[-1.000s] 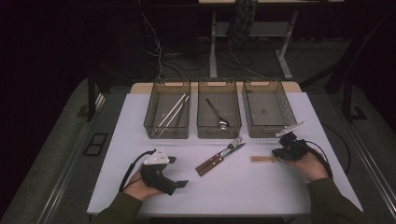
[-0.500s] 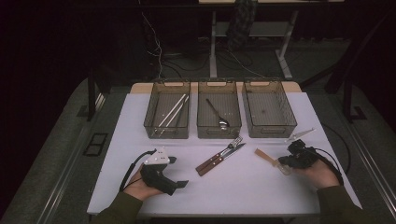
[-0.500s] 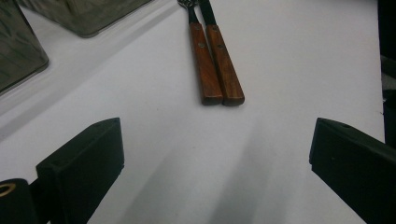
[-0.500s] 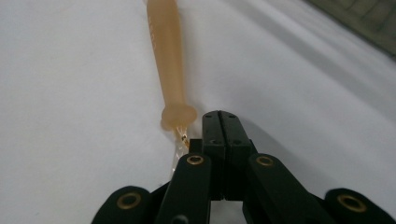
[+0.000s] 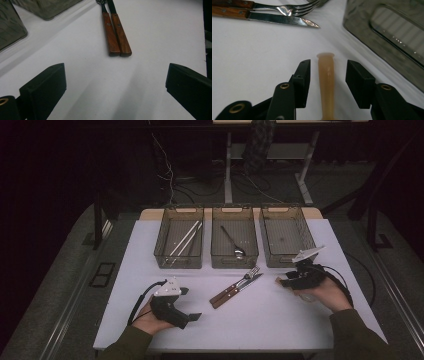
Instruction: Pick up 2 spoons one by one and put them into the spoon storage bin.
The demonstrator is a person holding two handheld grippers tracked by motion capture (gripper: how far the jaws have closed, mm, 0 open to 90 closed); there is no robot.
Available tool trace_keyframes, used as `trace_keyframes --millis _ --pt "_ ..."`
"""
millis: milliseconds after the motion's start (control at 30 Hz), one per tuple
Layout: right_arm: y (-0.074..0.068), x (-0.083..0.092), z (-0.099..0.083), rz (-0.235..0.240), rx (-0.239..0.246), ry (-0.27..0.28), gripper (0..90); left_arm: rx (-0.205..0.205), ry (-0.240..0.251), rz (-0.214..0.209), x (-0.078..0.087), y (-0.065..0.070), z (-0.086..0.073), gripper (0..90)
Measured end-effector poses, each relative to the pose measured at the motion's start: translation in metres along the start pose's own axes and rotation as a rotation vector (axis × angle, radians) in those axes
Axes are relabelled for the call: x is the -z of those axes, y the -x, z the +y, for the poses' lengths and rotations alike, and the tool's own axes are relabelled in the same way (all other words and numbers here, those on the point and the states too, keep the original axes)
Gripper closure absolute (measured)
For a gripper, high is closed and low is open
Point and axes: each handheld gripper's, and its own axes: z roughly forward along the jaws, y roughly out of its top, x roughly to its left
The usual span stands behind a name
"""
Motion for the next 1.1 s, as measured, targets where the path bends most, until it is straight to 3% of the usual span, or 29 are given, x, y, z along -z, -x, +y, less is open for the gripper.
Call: trace_keyframes --millis 167,367,567,1100 --pt "-0.004 -0.019 0.006 -0.015 0.049 -0.070 56.8 -0.001 -0.001 0.000 0.000 0.000 0.000 1.8" --pt "-0.009 -0.019 0.004 -0.014 0.095 -0.070 70.5 -0.003 -0.003 0.002 0.000 0.001 0.000 1.8" --pt "-0.011 -0.019 0.004 -0.020 0.095 -0.066 72.7 -0.004 -0.002 0.001 0.000 0.001 0.000 1.8" --pt "0.000 0.001 -0.011 0.012 -0.009 0.044 72.8 -0.008 0.002 -0.002 0.001 0.001 0.000 1.8"
